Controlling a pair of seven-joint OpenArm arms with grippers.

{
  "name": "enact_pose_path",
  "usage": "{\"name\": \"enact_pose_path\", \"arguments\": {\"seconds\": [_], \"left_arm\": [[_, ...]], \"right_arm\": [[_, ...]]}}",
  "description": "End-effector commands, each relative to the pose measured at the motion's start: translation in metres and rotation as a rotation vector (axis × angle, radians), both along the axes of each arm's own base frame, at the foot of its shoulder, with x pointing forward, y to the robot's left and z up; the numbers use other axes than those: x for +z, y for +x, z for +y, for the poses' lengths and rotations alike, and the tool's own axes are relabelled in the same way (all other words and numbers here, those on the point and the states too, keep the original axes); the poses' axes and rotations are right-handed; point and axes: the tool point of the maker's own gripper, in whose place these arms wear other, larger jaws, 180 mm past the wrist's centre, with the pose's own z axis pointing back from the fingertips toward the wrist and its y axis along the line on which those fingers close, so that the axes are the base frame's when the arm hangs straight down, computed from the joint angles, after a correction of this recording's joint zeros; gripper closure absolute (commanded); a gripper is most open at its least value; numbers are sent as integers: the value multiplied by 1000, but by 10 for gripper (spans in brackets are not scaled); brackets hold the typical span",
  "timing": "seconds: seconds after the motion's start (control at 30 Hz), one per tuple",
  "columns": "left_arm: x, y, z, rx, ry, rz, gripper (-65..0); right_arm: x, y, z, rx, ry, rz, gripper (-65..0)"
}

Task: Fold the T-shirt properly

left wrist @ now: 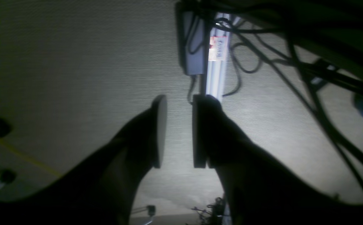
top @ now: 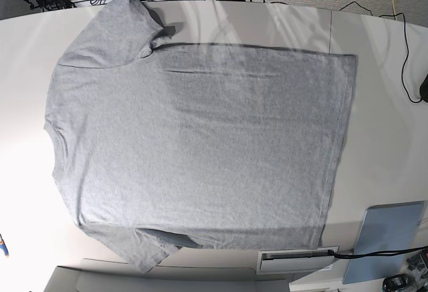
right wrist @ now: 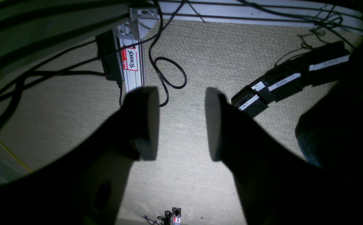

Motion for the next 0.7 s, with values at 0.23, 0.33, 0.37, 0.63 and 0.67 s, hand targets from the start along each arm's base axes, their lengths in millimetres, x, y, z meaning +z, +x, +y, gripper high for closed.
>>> {"name": "enact_pose_path", "arguments": {"seconds": [0.23, 0.33, 0.37, 0.63, 0.67], "left_arm": [[4, -6, 28, -9, 140, -63, -166], [6, -7, 17, -10, 68, -87, -166], [6, -7, 12, -10, 37, -91, -166], [7, -10, 1, -14, -27, -64, -166], [7, -10, 1, -14, -27, -64, -166]], "right_arm": [[1, 1, -2, 8, 1, -20, -236], [1, 2, -2, 8, 2, -22, -236], [1, 2, -2, 8, 2, -22, -236], [1, -9, -2, 8, 2, -10, -236], [1, -10, -2, 8, 2, -9, -236]]}}
